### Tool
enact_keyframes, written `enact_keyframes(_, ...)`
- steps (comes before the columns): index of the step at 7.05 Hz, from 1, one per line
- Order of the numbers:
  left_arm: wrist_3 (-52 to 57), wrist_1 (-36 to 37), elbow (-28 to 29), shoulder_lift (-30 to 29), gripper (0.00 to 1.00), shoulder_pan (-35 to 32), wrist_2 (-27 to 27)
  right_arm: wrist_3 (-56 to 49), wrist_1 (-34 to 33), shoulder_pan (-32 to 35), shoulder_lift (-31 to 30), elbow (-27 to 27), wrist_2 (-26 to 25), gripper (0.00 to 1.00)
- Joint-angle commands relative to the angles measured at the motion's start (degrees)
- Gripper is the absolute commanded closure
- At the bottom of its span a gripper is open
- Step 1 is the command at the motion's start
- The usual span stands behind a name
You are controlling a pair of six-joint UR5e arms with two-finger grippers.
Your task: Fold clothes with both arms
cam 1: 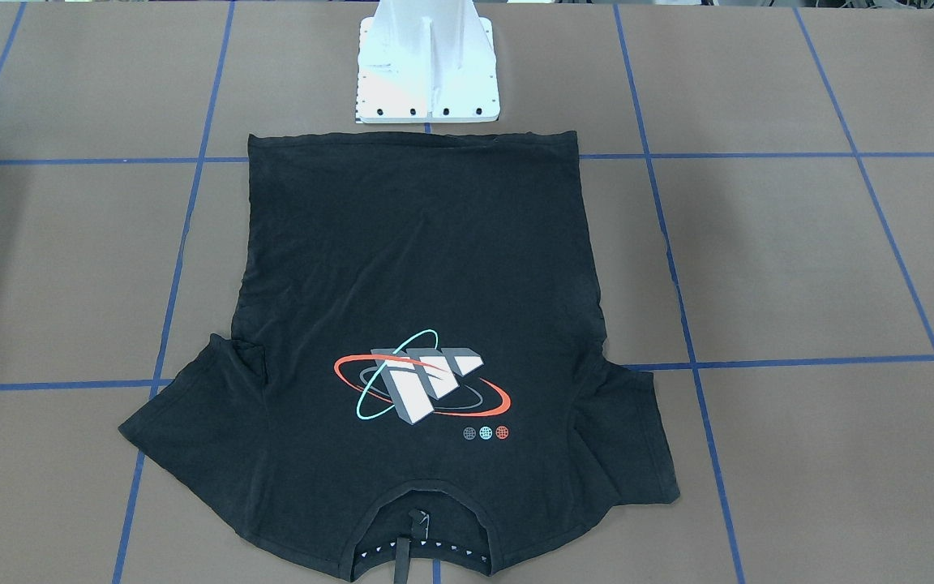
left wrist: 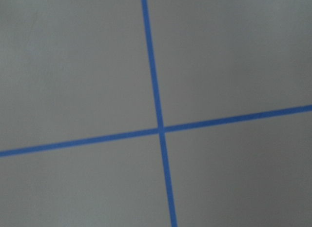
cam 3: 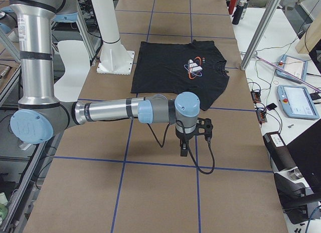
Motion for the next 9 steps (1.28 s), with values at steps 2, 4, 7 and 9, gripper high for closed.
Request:
enact_keyframes(2, -9.82, -17.05, 1.95, -0.87, 0.00, 0.79, -1.47, 8.57, 2.41, -9.62, 8.42, -0.54, -0.21, 0.00)
enact_keyframes(4, -11.36, -22.70, 4.22, -3.66, 0.00, 5.34, -1.30, 14.16, 21.07, -16.23, 10.79, -9.18, -3.72, 0.00)
enact_keyframes(7, -26.08, -35.05, 14.23, -10.88, 0.00, 10.26, -1.12, 24.83, 33.01, -20.36, 23.60, -25.66, -7.73, 0.00)
enact_keyframes(9, -37.42, -55.41, 24.05, -11.41, 0.00, 13.69, 1.06, 31.31, 39.05, -26.60, 24.86, -26.11, -16.53, 0.00)
